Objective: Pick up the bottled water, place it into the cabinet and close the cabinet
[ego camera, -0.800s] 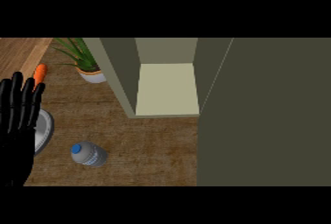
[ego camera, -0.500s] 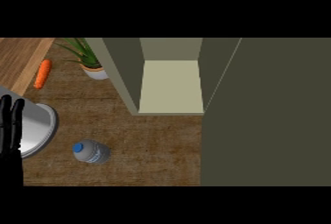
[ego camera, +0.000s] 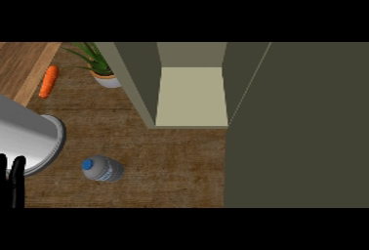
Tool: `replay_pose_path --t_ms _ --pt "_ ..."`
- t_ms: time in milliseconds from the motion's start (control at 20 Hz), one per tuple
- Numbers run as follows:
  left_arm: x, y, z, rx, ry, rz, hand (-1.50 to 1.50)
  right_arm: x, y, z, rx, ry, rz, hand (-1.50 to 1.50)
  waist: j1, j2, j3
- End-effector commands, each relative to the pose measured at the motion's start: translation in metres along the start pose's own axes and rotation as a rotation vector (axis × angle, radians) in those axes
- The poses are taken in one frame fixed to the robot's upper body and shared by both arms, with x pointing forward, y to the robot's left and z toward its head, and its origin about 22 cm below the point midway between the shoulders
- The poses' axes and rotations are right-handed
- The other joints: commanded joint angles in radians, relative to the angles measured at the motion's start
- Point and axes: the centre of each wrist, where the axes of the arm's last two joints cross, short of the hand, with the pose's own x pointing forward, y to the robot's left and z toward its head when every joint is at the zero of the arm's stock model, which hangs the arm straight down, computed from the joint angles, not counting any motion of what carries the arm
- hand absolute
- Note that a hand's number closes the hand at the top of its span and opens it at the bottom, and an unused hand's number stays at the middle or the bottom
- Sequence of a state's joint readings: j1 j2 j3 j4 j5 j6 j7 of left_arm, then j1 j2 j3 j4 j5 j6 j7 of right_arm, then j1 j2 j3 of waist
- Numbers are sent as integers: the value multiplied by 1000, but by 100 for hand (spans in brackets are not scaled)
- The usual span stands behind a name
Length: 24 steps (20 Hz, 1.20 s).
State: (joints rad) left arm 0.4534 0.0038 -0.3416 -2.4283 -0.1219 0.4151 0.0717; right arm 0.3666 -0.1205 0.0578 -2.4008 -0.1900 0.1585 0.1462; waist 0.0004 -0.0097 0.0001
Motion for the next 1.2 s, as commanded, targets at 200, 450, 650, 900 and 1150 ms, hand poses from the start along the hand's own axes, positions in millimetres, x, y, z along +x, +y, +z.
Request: replay_pose_path --t_ms 200,450,650,900,1150 --pt "25 -5 38 37 13 27 -150 29 7 36 12 11 -19 -150 0 0 0" --pt "14 -18 55 46 15 18 -150 22 -1 50 9 18 -16 -150 -3 -1 1" --pt "10 -15 59 42 40 -2 -150 31 0 52 30 25 -11 -150 -4 3 0" --pt "17 -8 60 57 24 1 -150 33 2 53 37 9 -11 -150 -2 3 0" --pt "-19 -8 48 102 90 -26 -150 43 12 69 30 11 -26 -150 -23 4 -1"
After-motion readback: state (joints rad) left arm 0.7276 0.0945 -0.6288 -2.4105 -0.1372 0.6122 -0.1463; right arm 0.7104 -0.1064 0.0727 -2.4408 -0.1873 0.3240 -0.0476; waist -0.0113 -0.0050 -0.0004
